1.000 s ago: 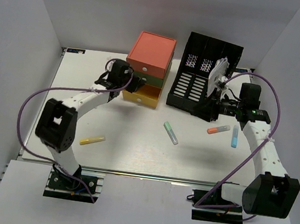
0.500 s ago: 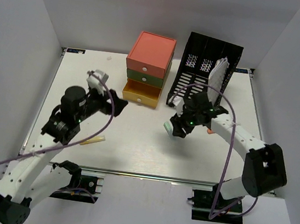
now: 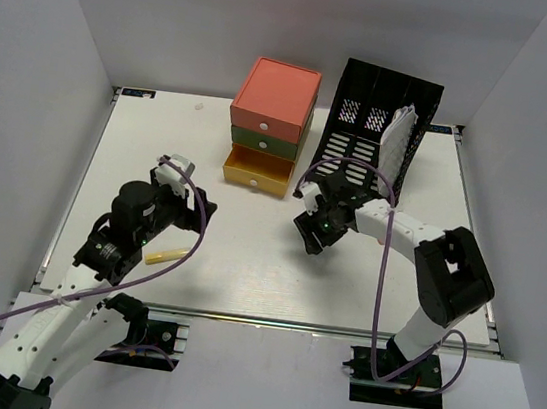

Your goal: Organize the desk

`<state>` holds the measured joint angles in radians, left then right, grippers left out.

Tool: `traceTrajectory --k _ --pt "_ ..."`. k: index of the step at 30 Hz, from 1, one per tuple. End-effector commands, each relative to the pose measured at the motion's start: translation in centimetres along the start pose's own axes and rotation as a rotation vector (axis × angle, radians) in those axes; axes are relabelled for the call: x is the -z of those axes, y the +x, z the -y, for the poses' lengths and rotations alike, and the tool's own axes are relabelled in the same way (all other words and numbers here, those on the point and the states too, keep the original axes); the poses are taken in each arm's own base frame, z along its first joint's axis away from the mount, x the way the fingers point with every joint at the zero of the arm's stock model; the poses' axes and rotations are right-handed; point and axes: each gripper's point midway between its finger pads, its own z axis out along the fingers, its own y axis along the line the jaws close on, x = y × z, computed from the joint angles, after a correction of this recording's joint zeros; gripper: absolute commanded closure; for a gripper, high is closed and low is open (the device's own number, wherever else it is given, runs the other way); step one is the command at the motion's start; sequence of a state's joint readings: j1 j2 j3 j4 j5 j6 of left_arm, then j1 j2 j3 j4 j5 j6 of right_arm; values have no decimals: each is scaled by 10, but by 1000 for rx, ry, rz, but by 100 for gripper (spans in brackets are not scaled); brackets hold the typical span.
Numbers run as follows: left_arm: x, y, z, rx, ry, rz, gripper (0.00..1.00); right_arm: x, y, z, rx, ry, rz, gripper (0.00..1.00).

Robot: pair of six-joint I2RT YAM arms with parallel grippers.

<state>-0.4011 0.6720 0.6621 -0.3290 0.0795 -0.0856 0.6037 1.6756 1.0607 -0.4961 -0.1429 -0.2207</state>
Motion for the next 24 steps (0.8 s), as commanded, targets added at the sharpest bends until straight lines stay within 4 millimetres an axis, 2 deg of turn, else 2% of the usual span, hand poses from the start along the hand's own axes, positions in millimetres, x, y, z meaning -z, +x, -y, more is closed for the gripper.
traceTrajectory --k 1,5,6,7,9,16,19,21,22,24 --pt "3 -15 -4 -21 -22 42 14 0 -24 0 -27 16 54 34" --pt "6 -18 -6 -22 -34 56 14 -7 -28 2 -29 23 54 34" --pt "7 -18 -8 -20 -43 59 14 -7 -28 11 -47 39 59 34" --pt "8 -19 -8 -22 -45 65 14 -10 -29 4 -28 32 52 34" --pt "9 -19 -9 -20 -50 68 14 -14 -29 7 -25 44 51 35" --pt "8 -18 -11 -20 -64 66 14 -29 -20 9 -7 49 18 43" --pt "9 -19 -12 -18 -66 68 14 -31 -17 9 2 48 17 50" --pt "10 -21 -11 -20 -65 76 14 -30 -15 9 7 43 15 60" --pt "10 -20 -11 -19 -62 74 14 -29 -13 10 18 45 9 68" --pt "11 -20 -11 -20 -64 79 14 -22 -18 9 56 44 24 79"
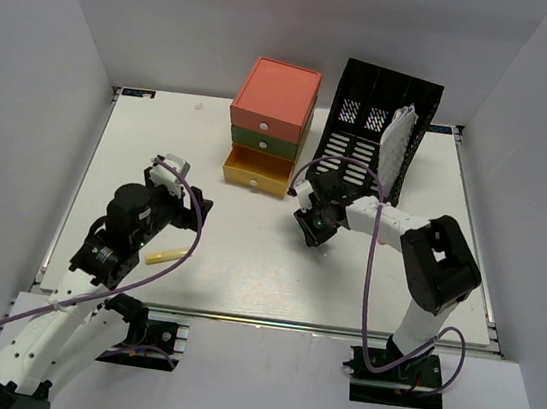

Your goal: Organize the desk

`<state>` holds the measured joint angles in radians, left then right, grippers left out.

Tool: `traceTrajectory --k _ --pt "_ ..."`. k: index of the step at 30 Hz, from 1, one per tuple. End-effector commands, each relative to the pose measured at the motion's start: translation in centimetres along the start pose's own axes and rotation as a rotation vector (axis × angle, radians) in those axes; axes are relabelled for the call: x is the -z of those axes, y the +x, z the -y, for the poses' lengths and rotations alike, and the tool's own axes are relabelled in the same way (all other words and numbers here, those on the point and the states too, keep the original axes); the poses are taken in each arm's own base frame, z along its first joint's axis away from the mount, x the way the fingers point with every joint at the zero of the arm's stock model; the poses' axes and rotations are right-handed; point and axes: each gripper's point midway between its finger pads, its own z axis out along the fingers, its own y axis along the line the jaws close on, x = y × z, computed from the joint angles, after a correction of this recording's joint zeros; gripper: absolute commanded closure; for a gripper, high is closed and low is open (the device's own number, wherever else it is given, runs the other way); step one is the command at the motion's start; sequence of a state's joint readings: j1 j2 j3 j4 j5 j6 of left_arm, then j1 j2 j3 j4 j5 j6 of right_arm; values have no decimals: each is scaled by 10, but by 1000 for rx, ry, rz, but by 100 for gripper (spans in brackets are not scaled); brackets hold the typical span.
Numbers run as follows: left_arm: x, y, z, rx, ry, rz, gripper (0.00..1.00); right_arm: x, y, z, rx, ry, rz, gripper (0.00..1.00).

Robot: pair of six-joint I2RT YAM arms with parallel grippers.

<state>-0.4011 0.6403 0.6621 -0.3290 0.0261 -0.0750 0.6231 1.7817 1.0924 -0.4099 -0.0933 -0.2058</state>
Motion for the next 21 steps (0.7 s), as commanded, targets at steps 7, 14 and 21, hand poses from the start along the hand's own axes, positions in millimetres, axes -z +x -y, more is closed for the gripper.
traceTrajectory --k 7,14,21 --pt "4 -13 -3 -7 -13 43 14 65 -72 -13 476 -36 194 100" --pt "3 -11 -10 -5 -53 41 14 96 -151 -13 749 112 310 100" --pt "1 -9 -12 -4 -66 30 14 82 -233 6 871 394 382 100"
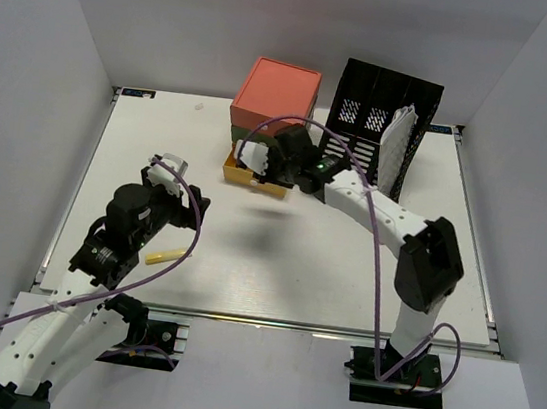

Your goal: Organize the desk

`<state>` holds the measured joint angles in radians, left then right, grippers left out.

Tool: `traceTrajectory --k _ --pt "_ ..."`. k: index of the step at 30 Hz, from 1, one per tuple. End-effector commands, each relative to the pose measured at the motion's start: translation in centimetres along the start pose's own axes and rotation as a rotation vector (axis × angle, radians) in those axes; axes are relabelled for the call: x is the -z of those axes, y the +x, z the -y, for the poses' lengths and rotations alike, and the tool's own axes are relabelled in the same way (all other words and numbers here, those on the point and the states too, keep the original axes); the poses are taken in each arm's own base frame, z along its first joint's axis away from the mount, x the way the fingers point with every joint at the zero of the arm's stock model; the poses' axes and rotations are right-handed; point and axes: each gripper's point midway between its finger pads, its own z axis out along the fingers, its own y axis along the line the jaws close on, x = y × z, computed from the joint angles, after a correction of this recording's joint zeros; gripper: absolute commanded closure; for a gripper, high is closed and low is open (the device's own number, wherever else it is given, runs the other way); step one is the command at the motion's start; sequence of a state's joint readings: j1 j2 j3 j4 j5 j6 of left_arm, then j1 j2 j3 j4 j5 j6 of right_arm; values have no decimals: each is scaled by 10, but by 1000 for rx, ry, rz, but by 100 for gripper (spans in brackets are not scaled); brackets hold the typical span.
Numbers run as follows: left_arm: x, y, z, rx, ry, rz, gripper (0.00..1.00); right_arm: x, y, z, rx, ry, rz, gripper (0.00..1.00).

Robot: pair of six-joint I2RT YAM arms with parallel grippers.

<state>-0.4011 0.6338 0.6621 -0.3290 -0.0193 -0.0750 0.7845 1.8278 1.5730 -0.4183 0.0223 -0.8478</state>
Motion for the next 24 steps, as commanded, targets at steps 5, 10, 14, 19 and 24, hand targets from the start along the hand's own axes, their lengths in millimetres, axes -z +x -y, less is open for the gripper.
traceTrajectory --k 5,10,14,19,24 --pt "-1 -5 -6 -4 -31 16 14 -45 -29 55 86 208 8 100" --pt "-1 -6 -7 -4 -34 16 14 -67 -27 68 72 257 -7 86" --pt "-1 -6 -8 4 -43 22 14 -78 -20 64 67 248 -35 62" --pt "-6 3 -17 167 -124 46 10 -74 -20 67 24 246 -32 45" --pt "-2 -2 -10 338 -124 48 8 -53 -28 69 -37 239 -13 44"
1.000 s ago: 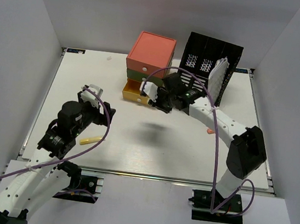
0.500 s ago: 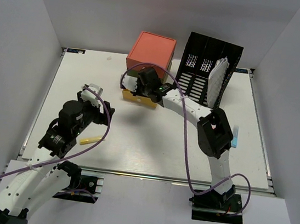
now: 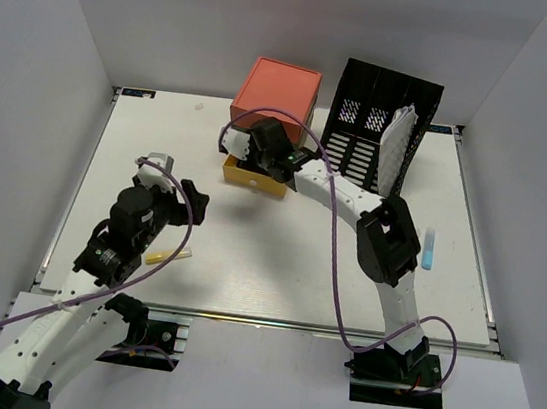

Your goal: Organize the desk

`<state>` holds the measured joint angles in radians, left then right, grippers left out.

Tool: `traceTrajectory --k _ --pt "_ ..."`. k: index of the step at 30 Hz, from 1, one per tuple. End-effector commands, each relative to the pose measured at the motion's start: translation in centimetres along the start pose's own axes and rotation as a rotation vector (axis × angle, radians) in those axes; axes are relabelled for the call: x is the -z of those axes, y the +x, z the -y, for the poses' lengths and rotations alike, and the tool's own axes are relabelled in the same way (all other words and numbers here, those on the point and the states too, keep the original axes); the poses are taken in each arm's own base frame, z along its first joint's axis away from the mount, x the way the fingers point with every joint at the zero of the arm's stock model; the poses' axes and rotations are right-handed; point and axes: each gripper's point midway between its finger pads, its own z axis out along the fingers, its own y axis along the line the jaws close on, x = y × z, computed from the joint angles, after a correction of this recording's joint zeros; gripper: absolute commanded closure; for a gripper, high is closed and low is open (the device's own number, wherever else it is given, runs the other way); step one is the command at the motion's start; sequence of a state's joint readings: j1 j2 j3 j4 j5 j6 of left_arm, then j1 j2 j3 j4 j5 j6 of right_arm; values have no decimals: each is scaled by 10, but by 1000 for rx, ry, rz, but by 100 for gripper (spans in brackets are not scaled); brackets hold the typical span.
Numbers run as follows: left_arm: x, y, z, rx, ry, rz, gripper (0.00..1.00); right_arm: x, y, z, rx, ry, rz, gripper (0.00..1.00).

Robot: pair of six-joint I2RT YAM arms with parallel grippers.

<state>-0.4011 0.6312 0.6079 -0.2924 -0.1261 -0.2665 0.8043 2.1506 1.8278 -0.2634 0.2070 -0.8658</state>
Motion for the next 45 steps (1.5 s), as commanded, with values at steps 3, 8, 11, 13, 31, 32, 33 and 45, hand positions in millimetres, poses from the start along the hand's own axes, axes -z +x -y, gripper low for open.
traceTrajectory --k 3,8,11,13,31,32,33,45 --pt "7 -13 9 299 -43 -33 18 66 -37 30 -239 -17 132 77" --pt "12 38 11 716 -177 -217 69 154 -38 -19 -602 -318 293 100" --pt "16 81 6 941 -344 -356 71 193 -26 -54 -769 -483 337 100" --pt "19 103 0 1043 -479 -425 63 225 -33 -68 -802 -588 413 100" --pt "17 154 -69 1038 -1105 -375 20 277 15 -80 -900 -679 575 30" --pt "17 157 -70 1041 -1122 -373 21 279 14 -79 -895 -674 579 30" --pt "13 158 -73 1047 -1124 -361 22 280 15 -78 -888 -665 582 30" --pt "2 182 -95 1078 -1243 -405 34 285 23 -68 -897 -603 592 31"
